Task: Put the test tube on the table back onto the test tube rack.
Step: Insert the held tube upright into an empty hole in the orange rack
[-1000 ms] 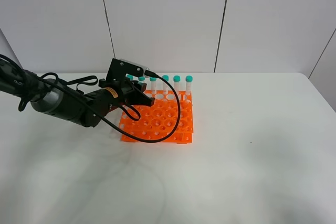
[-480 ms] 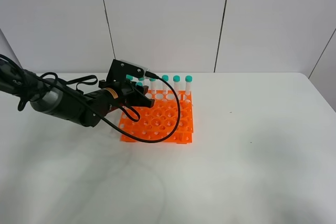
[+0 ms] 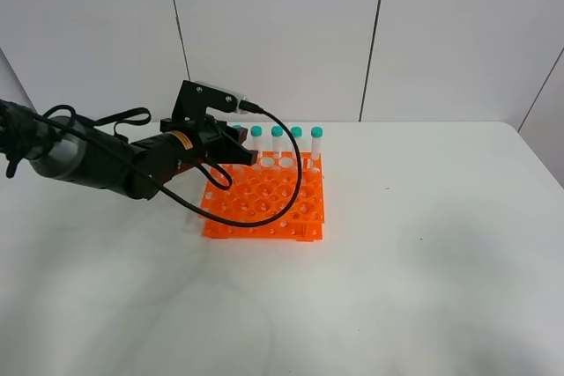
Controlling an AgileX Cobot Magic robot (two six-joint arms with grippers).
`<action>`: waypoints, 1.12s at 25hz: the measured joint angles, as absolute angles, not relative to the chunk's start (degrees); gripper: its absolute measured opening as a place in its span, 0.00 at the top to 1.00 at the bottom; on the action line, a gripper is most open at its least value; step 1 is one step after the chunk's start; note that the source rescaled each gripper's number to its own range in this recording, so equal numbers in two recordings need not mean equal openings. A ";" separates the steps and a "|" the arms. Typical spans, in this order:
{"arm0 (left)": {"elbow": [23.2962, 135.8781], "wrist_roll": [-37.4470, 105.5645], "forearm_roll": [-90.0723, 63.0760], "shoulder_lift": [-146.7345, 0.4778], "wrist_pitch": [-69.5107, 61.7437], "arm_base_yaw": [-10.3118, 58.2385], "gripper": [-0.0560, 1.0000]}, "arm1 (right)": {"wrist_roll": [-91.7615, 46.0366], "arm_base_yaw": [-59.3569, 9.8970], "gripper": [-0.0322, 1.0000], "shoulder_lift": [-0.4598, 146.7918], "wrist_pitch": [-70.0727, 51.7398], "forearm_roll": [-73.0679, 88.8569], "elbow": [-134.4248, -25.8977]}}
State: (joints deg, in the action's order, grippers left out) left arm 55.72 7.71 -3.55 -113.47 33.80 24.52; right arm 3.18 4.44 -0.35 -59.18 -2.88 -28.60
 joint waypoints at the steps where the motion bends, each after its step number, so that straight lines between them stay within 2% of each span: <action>1: 55.72 7.71 -3.55 -113.12 33.34 24.52 0.71 | 3.18 4.44 0.20 -0.35 -59.18 -2.88 -28.60; 10: 55.72 7.81 -3.55 -107.75 29.27 24.52 0.71 | 3.18 4.44 0.20 -0.35 -59.18 -2.88 -28.60; 12: 55.72 7.81 -3.55 -106.16 28.49 24.52 0.68 | 3.18 4.44 0.20 -0.35 -59.18 -2.88 -28.60; 14: 55.72 8.02 -3.55 -104.44 27.12 24.44 0.56 | 3.18 4.44 0.20 -0.35 -59.18 -2.88 -28.60; 17: 55.72 8.37 -3.12 -102.69 24.28 23.81 0.19 | 3.18 4.44 0.20 -0.35 -59.18 -2.88 -28.60; 18: 55.72 8.31 -3.07 -102.19 22.72 23.51 0.12 | 3.18 4.44 0.20 -0.35 -59.18 -2.88 -28.60; 22: 55.67 8.31 -1.82 -99.95 14.33 20.66 0.02 | 3.18 4.44 0.20 -0.35 -59.18 -2.88 -28.60; 28: 55.67 8.31 0.00 -96.19 3.99 14.50 0.01 | 3.18 4.44 0.20 -0.35 -59.18 -2.88 -28.60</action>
